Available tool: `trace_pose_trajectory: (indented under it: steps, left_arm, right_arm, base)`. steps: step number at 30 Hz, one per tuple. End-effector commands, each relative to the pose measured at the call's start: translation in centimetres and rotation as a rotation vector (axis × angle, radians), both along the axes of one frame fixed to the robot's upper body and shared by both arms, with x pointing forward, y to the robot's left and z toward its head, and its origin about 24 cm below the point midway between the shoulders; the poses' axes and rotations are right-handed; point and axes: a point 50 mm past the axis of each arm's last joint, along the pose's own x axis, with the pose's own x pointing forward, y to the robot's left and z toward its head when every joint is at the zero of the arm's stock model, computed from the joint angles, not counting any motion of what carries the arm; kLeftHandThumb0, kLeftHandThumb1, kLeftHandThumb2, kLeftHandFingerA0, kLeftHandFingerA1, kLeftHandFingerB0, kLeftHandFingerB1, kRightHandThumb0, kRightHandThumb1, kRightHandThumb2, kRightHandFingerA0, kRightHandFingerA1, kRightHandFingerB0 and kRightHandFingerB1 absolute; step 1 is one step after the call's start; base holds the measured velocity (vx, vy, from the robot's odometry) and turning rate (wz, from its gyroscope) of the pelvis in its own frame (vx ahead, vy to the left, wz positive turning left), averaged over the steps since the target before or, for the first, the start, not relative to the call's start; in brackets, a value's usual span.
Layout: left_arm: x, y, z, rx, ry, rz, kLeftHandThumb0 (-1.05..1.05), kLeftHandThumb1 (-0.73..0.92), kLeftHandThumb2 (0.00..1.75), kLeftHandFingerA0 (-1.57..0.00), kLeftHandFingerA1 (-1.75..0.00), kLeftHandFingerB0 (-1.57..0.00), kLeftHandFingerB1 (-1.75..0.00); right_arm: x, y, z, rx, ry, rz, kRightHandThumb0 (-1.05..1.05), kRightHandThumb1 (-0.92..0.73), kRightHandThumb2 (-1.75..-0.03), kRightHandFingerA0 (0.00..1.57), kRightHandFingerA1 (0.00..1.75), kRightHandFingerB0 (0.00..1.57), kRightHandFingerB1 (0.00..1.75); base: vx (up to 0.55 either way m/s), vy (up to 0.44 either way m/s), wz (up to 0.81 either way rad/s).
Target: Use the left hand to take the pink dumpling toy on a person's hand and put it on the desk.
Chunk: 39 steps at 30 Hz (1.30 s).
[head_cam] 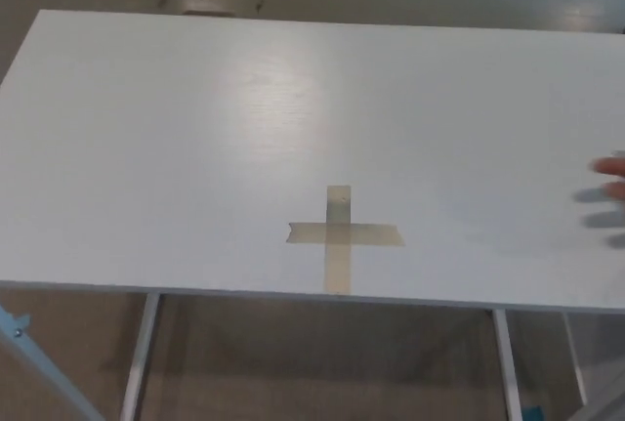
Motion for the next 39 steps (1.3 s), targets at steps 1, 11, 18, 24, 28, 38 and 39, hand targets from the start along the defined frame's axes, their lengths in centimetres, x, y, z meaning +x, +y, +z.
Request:
trace_pose_trajectory:
  steps: [1, 11, 18, 24, 28, 38, 39]
  left_arm:
    - [-0.2, 0.1, 0.0, -0.027, -0.015, 0.011, -0.26, 0.68, 0.60, -0.66, -0.42, -0.47, -0.37]
    - [-0.3, 0.1, 0.0, -0.013, -0.026, 0.018, -0.28, 0.66, 0.61, -0.70, -0.45, -0.40, -0.36]
    - [0.2, -0.2, 0.1, -0.004, -0.071, 0.004, -0.27, 0.65, 0.60, -0.62, -0.42, -0.39, -0.35]
    - [0.2, -0.3, 0.1, -0.020, -0.101, 0.028, -0.29, 0.60, 0.60, -0.70, -0.46, -0.39, -0.36]
    - [0.5, -0.3, 0.1, -0.030, -0.104, 0.052, -0.29, 0.59, 0.60, -0.70, -0.46, -0.39, -0.36]
    - [2.6, -0.3, 2.5, -0.057, -0.363, -0.087, -0.30, 0.51, 0.55, -0.41, -0.38, -0.35, -0.35]
    - [2.9, -0.1, 3.3, -0.069, -0.415, -0.114, -0.30, 0.51, 0.55, -0.41, -0.38, -0.35, -0.35]
  right_arm:
    - [-0.4, 0.0, -0.1, -0.005, -0.013, -0.029, -0.18, -0.71, -0.61, 0.69, 0.47, 0.51, 0.41]
    - [-0.5, 0.0, -0.1, -0.007, -0.009, -0.039, -0.18, -0.69, -0.60, 0.72, 0.48, 0.52, 0.41]
    - [-0.4, -0.1, -0.1, -0.012, -0.008, -0.034, -0.19, -0.69, -0.60, 0.71, 0.48, 0.52, 0.42]
    - [-0.5, -0.1, -0.1, -0.008, -0.010, -0.037, -0.19, -0.69, -0.60, 0.72, 0.49, 0.51, 0.42]
    - [-0.5, 0.0, -0.1, -0.009, -0.005, -0.037, -0.19, -0.69, -0.60, 0.72, 0.49, 0.51, 0.41]
    - [-0.6, 0.1, -0.2, -0.010, -0.004, -0.028, -0.19, -0.69, -0.60, 0.71, 0.48, 0.50, 0.41]
    - [-0.6, 0.2, -0.2, -0.013, -0.001, -0.025, -0.19, -0.69, -0.60, 0.71, 0.48, 0.50, 0.41]
  base:
    - [0.00, 0.000, 0.00]
    - [0.00, 0.000, 0.00]
    - [0.00, 0.000, 0.00]
    - [0.00, 0.000, 0.00]
    - [0.00, 0.000, 0.00]
    - [0.00, 0.000, 0.00]
    - [0.00, 0.000, 0.00]
